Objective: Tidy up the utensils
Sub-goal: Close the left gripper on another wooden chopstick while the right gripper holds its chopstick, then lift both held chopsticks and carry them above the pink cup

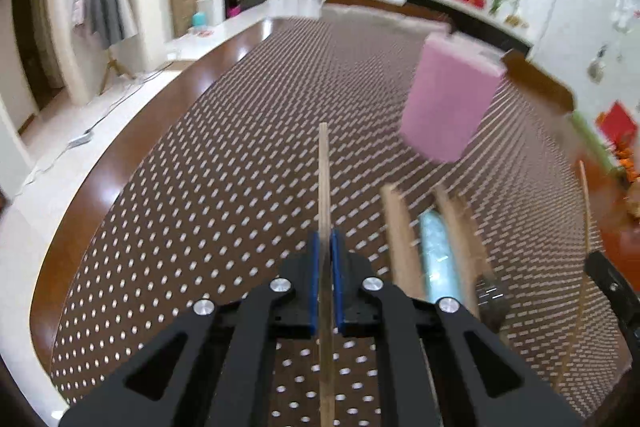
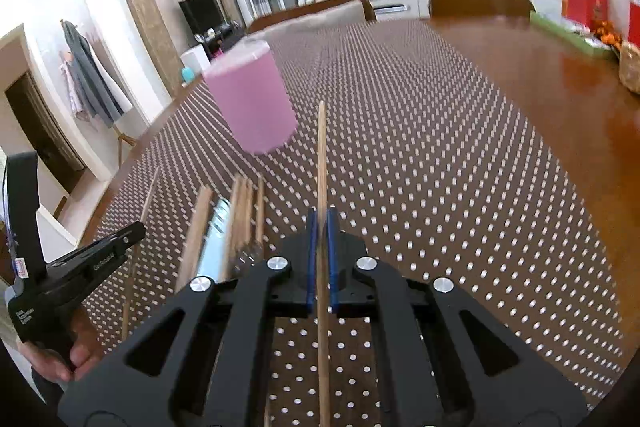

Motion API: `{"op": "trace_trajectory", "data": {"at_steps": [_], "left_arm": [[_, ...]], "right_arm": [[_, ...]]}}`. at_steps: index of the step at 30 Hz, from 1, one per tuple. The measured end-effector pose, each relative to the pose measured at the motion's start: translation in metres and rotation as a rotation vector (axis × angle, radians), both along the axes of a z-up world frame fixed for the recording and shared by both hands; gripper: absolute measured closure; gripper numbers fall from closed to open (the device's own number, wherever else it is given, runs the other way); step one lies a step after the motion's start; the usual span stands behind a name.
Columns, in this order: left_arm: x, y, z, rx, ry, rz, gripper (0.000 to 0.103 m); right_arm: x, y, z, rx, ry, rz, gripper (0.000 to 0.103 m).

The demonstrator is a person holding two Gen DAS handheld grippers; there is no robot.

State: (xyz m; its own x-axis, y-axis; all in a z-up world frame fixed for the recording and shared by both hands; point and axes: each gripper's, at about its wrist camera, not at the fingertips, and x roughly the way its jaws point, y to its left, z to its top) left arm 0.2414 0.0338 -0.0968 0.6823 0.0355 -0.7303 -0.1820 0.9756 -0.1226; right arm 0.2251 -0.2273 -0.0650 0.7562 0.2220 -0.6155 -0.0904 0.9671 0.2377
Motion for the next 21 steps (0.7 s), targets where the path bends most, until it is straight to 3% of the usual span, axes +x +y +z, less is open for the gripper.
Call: {"op": "trace_trajectory", "data": {"at_steps": [9, 11, 15, 16, 19, 21], "left_arm": [[-0.005, -0.009, 0.06, -0.029, -0.244, -0.086, 0.097], [0.001, -0.012, 0.072, -0.001, -0.285, -0.087, 0.097], [0.007, -0.01, 0.076, -0.004, -0.256, -0.109, 0.097], [0.009, -0.009, 0.074, 0.0, -0.241, -0.113, 0.097], [0.017, -0.004, 0.06, 0.015, -0.169, -0.093, 0.097], [0.02, 0.003, 0.053, -0.005, -0.137, -0.09, 0.097]], "right_arm": [[0.006, 0.006, 0.055, -0.023, -0.173, 0.034, 0.1], [0.015, 0.011, 0.058, -0.051, -0.167, 0.038, 0.1], [0.037, 0.022, 0.033, -0.16, -0.061, 0.097, 0.098], [0.042, 0.023, 0.023, -0.176, -0.02, 0.094, 0.092], [0.062, 0.02, -0.008, -0.188, 0.096, 0.07, 0.035], [0.068, 0.019, -0.023, -0.226, 0.129, 0.036, 0.035]]}}
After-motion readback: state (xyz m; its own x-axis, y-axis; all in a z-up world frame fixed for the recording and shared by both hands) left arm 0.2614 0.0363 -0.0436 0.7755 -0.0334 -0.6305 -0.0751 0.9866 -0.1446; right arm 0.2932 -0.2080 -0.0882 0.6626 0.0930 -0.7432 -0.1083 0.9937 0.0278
